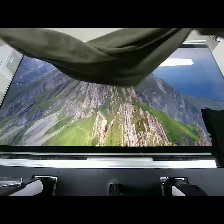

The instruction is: Fold the clothes and pants, and hang the long-sleeved shirts on hangers.

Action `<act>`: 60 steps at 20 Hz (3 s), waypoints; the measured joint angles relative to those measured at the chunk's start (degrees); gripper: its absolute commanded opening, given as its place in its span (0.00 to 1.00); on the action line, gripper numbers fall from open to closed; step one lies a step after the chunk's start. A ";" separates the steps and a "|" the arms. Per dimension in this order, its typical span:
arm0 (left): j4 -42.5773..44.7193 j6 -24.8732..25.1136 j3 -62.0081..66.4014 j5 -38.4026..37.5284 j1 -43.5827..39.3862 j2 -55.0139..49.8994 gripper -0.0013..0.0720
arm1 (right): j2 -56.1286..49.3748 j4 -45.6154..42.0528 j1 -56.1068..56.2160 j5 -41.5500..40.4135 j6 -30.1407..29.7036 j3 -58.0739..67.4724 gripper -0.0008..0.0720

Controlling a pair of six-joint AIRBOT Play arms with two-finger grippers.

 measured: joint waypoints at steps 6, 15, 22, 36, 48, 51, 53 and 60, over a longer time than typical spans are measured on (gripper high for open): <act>19.61 -9.16 0.00 -10.88 -0.31 19.93 0.03 | 15.89 -5.84 0.00 5.35 9.22 0.04 0.05; 24.50 -6.95 -19.54 -10.69 -2.16 12.20 0.04 | -3.63 -10.23 0.04 10.97 14.69 -0.07 0.05; 24.24 -4.33 -39.50 14.56 -7.58 -14.71 0.04 | -38.21 -8.61 0.07 6.60 13.97 -0.09 0.05; 19.41 -5.38 -16.46 4.00 -5.57 -28.46 0.93 | -40.33 -2.62 -3.67 15.54 7.48 -0.07 0.74; 23.47 -7.56 -31.82 -10.56 6.82 -2.71 0.93 | -18.18 19.30 -16.48 22.97 -11.78 -51.01 0.60; 23.21 -7.58 -35.87 -10.80 7.45 0.57 0.93 | -14.40 22.77 -16.81 19.69 -14.97 -64.87 0.73; 22.58 -7.58 -37.13 -10.86 7.63 1.57 0.93 | -12.81 24.90 -16.90 18.01 -16.44 -71.47 0.73; 21.70 -7.78 -38.38 -10.91 7.82 2.54 0.93 | -11.19 32.39 -16.94 12.41 -19.69 -83.41 0.74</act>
